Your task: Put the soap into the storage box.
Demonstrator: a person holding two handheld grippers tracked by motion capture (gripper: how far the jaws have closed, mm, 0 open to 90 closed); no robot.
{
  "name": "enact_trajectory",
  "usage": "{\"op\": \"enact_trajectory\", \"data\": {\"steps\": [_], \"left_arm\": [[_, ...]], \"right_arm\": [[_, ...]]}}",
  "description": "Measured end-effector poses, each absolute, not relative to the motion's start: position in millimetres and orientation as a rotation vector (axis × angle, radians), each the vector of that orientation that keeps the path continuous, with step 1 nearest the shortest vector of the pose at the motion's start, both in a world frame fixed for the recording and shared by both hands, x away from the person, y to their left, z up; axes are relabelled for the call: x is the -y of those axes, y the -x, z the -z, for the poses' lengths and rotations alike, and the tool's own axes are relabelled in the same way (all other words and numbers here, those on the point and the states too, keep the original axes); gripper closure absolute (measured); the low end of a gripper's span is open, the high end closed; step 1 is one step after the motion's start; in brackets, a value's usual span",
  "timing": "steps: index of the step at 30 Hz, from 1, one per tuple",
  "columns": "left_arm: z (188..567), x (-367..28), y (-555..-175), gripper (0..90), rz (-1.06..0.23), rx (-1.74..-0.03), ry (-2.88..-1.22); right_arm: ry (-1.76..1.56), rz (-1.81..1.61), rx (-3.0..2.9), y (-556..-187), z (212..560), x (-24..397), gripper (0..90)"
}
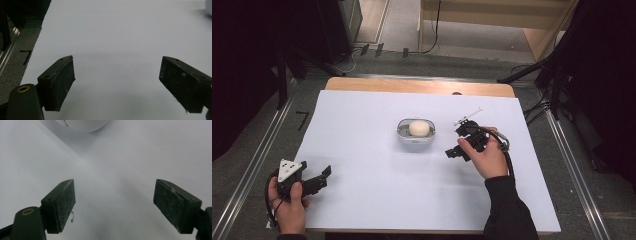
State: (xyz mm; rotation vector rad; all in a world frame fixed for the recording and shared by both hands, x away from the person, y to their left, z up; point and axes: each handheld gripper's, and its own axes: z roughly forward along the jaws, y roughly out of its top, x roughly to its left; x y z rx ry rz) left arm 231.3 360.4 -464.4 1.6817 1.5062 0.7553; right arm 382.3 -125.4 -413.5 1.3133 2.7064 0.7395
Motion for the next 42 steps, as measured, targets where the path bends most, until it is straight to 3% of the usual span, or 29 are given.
{"op": "enact_trajectory", "data": {"steps": [42], "left_arm": [[464.3,-360.2,-230.9,14.1,-0.755,-1.505,-1.681]], "right_arm": [[-1.414,-1.002,-2.477,-320.3,463.0,225.3,16.2]]}}
